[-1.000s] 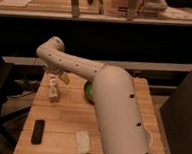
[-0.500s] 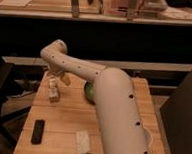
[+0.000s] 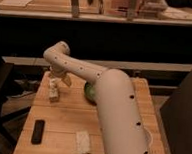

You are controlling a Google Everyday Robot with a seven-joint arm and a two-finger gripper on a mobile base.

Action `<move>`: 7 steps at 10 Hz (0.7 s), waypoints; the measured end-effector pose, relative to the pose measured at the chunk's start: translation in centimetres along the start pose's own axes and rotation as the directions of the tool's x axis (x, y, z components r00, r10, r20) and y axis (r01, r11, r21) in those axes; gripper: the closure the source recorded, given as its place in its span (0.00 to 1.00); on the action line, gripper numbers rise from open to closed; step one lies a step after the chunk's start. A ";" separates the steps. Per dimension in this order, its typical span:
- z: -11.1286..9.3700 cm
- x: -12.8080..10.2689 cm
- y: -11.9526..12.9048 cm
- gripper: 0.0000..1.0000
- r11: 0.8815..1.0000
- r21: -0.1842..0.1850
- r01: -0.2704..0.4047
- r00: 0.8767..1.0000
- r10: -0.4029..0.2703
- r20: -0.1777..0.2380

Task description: Place the bottle in the ceramic bowl

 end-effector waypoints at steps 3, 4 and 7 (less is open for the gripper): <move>1.1 -0.1 0.4 0.20 1.000 0.005 0.007 1.000 -0.007 0.017; 1.4 -0.2 0.5 0.20 1.000 0.007 0.005 1.000 -0.005 0.021; 3.3 -0.8 0.4 0.20 1.000 0.004 0.004 0.999 -0.004 0.036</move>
